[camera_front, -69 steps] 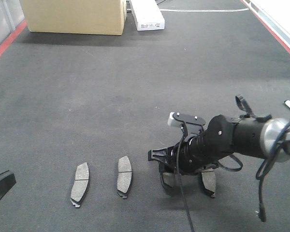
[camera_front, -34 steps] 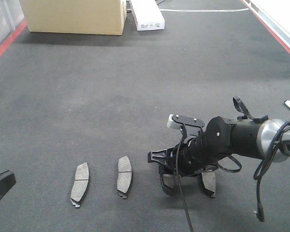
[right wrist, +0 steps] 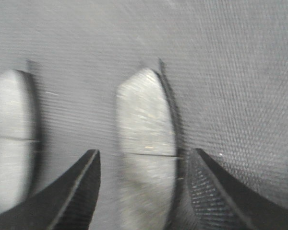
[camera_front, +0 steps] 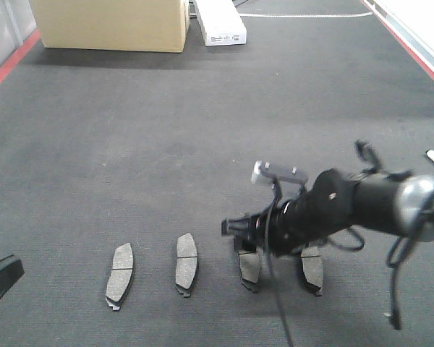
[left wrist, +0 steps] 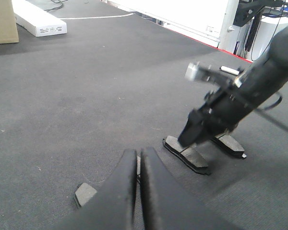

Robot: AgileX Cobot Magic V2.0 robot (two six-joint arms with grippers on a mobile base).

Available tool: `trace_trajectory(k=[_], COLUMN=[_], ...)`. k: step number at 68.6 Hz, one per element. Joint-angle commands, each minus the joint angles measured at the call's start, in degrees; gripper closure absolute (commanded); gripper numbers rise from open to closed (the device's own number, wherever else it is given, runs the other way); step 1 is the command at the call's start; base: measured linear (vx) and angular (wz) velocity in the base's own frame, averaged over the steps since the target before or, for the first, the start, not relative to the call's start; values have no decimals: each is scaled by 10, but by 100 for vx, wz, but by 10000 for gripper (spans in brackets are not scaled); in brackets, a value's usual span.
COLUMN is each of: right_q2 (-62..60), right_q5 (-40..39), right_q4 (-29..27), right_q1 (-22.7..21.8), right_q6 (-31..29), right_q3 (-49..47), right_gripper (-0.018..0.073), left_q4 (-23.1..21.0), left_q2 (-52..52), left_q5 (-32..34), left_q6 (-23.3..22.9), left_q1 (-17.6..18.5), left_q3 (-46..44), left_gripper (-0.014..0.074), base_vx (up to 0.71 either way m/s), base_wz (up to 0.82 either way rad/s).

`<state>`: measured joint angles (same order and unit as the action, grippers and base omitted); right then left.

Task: Move and align brake pads A on conveyor
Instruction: 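Open the right gripper and lift it away from the pads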

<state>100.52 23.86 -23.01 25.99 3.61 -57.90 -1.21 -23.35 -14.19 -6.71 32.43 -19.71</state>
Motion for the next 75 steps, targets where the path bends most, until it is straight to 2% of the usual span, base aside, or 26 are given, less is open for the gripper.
trace_trajectory(k=[1,15,23,31,36,50,58,75], right_q2=[-78,-204,-275,-335,-373,-521,-618,-798], right_q5=[-30,-34,8,87,99,13,-28,-36], right_q4=[19,77,128,179,181,197,197,197], right_q1=[-4,-4,-4,-4,-2,-2,-2,-2], right_q6=[-1,0,0,0,-2,-55,-73,-73], right_q3=[-16,-16,-14,-11,15,155,232,335], right_gripper=[155,157,181,260,340,573,569,569], left_q4=[0,0,0,0,0,0,0,0], left_q2=[-5,-5,-5,-5,-5,-5,-5,-5], left_q5=[41,41,41,41,41,41,41,41], left_q6=[1,1,1,1,1,1,1,1], left_q1=[2,2,2,2,2,2,2,2], left_q3=[-13,-13,-13,-13,-13,-13,-13,-13], left_gripper=[603,603,603,603,603,603,603,603], base_vx=[0,0,0,0,0,0,0,0], base_wz=[0,0,0,0,0,0,0,0])
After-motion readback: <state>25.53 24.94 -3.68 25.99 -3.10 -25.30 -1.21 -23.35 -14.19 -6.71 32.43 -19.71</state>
